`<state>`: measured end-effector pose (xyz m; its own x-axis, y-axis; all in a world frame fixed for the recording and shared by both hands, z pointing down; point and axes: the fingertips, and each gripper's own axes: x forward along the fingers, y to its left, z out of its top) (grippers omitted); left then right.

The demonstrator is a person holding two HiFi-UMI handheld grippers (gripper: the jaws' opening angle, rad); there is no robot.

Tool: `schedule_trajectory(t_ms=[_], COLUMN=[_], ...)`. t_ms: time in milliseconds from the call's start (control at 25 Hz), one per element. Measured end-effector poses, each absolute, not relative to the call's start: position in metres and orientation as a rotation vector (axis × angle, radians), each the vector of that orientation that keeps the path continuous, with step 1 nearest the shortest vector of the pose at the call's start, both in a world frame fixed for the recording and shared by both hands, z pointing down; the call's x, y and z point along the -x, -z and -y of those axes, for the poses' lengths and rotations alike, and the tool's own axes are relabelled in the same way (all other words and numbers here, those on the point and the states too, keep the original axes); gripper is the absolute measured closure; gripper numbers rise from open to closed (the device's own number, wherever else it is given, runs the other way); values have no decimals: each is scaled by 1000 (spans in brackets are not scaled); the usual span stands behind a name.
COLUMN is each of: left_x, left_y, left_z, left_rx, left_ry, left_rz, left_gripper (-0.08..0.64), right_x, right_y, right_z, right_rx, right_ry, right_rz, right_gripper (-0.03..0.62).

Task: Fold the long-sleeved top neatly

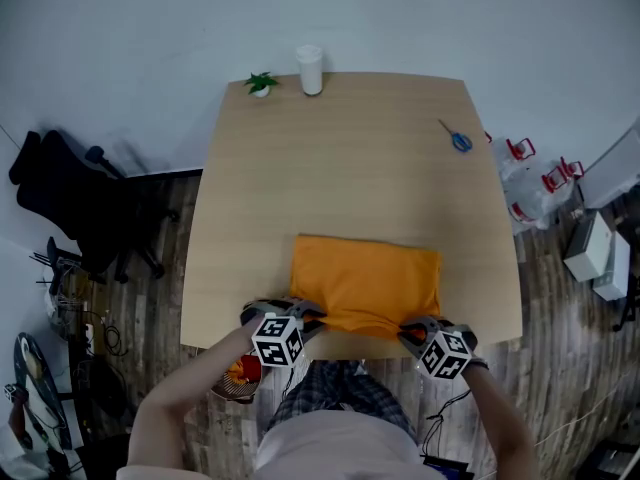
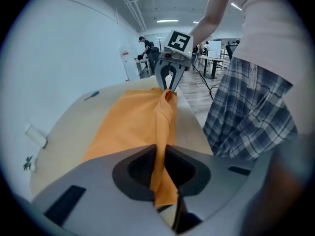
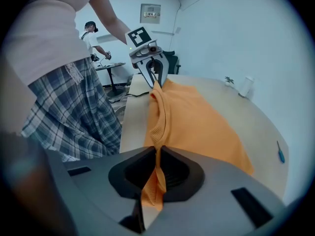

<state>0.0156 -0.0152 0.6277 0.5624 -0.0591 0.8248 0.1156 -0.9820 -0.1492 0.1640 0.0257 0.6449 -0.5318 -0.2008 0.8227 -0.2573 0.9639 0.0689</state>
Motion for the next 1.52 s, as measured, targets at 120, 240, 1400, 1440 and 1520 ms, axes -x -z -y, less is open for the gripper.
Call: schedule_trajectory(t_ms=[120, 240, 1400, 1440, 1520], left_x=[-11, -7, 62, 69, 79], left_y=[-648, -662, -425, -422, -421], left_z=[0, -11, 191, 192, 191], left_rx=[2626, 2639, 2914, 2890, 2840], left_ry=[1508, 1590, 412, 380, 339], left_rz=[147, 213, -1470, -1524, -1610], left_gripper=[436, 350, 554, 555, 557], right_x=[-159, -157, -297, -304, -315], right_y=[-663, -676, -436, -431, -427], right_z=[-35, -45, 111, 111, 109], right_rx=[-285, -249, -1790, -1840, -1924], right_ry=[-148, -241, -322, -307, -285], right_rz=[2116, 2094, 2480, 2463, 2434], right_gripper=[517, 406, 575, 581, 583])
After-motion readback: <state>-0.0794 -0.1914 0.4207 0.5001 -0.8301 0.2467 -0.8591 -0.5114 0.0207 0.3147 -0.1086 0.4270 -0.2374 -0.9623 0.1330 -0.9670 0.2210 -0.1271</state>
